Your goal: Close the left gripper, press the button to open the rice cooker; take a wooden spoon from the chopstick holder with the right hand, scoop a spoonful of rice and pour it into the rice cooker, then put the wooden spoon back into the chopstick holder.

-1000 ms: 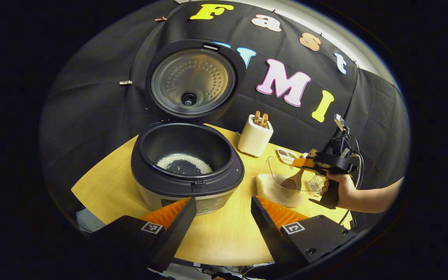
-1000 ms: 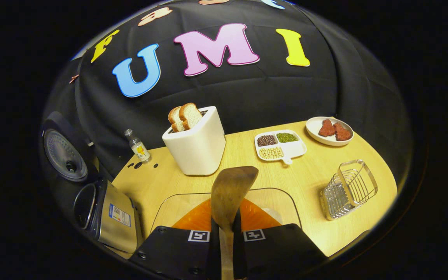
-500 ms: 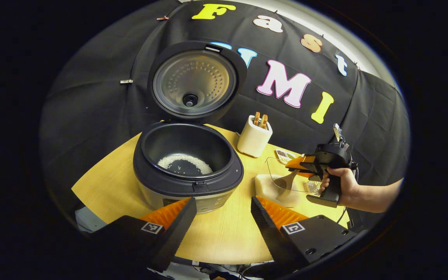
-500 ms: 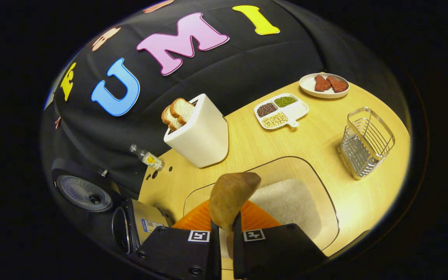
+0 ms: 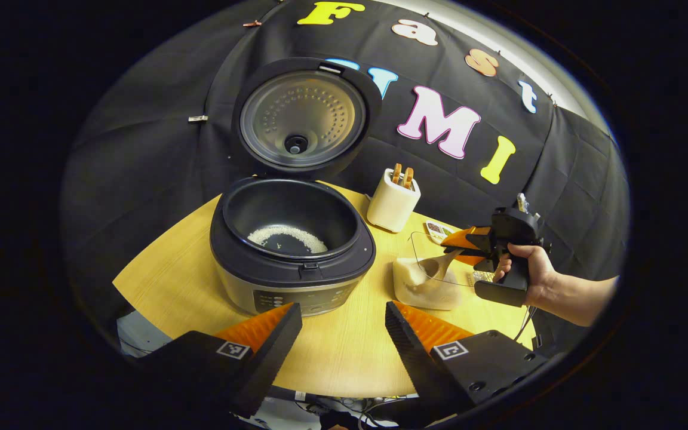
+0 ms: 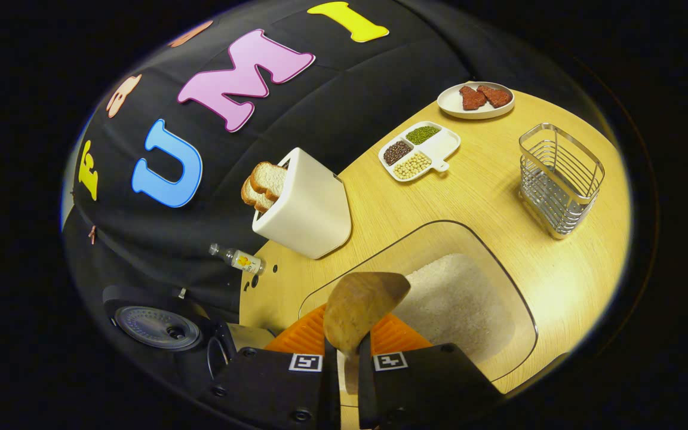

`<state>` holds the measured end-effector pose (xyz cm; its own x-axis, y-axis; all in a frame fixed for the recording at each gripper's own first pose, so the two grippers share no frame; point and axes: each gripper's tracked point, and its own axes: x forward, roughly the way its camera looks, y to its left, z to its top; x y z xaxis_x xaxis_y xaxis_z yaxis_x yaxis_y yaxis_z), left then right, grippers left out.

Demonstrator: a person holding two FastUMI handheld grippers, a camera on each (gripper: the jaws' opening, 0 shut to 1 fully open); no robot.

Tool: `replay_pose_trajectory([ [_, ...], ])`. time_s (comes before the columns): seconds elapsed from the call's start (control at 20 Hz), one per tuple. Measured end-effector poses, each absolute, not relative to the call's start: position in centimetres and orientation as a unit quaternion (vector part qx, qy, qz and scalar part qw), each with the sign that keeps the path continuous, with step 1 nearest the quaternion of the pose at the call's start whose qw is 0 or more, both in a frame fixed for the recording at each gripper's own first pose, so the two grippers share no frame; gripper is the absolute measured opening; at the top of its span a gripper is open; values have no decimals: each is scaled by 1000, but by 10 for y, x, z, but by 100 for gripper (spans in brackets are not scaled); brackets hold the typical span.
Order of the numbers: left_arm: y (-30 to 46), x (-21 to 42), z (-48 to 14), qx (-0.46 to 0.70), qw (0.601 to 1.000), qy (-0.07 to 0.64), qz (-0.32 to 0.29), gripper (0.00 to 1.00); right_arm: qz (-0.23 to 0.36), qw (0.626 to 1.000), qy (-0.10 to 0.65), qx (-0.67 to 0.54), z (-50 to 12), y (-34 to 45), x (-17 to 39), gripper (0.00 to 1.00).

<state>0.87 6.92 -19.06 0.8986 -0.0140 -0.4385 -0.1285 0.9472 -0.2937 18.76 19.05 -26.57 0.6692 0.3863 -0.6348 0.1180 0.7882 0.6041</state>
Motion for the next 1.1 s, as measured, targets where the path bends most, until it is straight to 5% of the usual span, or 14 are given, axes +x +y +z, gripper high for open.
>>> replay_pose_trajectory([
  [0.5, 65, 13, -177, -152, 965, 210, 37, 95, 16, 860, 368, 352, -245, 113, 196, 16],
  [1.1, 83, 4, -156, -175, 971, 157, 53, 95, 54, 818, 361, 443, -180, 146, 200, 16],
])
